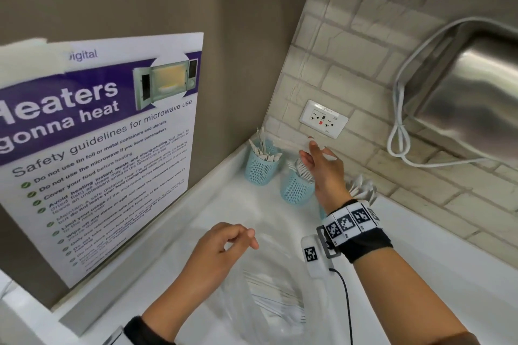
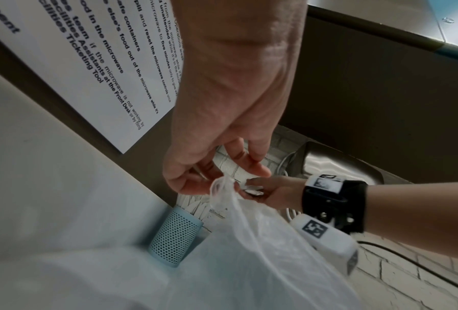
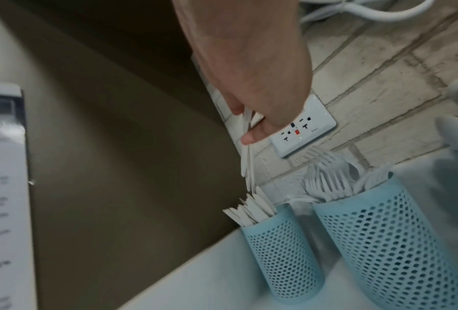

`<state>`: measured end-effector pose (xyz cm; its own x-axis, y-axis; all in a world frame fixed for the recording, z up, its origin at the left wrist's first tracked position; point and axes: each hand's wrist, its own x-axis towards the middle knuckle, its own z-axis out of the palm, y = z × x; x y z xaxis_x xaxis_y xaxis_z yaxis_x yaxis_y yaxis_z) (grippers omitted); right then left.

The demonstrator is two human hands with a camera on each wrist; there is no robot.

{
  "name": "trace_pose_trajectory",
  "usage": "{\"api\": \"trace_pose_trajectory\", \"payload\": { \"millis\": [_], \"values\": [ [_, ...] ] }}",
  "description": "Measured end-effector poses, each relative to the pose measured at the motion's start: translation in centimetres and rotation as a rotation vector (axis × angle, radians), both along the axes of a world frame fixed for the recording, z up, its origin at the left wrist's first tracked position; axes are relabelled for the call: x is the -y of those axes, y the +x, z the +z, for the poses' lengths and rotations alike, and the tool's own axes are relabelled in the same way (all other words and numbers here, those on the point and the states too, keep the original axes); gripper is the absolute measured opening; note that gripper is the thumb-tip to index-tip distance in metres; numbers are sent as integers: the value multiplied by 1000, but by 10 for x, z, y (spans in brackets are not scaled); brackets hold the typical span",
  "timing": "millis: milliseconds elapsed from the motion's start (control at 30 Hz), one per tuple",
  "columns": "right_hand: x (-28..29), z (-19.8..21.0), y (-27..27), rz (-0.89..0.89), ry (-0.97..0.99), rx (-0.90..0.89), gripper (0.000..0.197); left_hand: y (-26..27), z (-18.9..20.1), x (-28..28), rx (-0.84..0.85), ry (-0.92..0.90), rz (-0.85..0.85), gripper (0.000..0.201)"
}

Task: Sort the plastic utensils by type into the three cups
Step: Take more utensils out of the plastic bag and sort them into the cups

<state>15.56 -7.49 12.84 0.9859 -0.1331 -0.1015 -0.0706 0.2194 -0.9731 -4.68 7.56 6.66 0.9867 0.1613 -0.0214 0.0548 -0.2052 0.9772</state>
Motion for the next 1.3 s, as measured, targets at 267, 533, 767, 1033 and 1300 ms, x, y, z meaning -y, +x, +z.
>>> {"api": "trace_pose_trajectory", "payload": {
  "millis": [267,533,767,1033,1300],
  "values": [
    [-14,-12,24,85,-187,-71,22,-2,-3,-3,-24,22,-30,29],
    [-14,-5,25,104,-589,145,37,-2,-3,2,-20,28,-63,25],
    [-14,-13,15,182,-734,128,28,1,-13,-1,-21,79,-65,18],
    [-4,6,-77,526,-609,213,25,-1,-25,0,-152,317,-212,47],
    [20,-72,-158,1153,-1538,118,43,2,-17,6,-55,280,-237,69]
  ]
}}
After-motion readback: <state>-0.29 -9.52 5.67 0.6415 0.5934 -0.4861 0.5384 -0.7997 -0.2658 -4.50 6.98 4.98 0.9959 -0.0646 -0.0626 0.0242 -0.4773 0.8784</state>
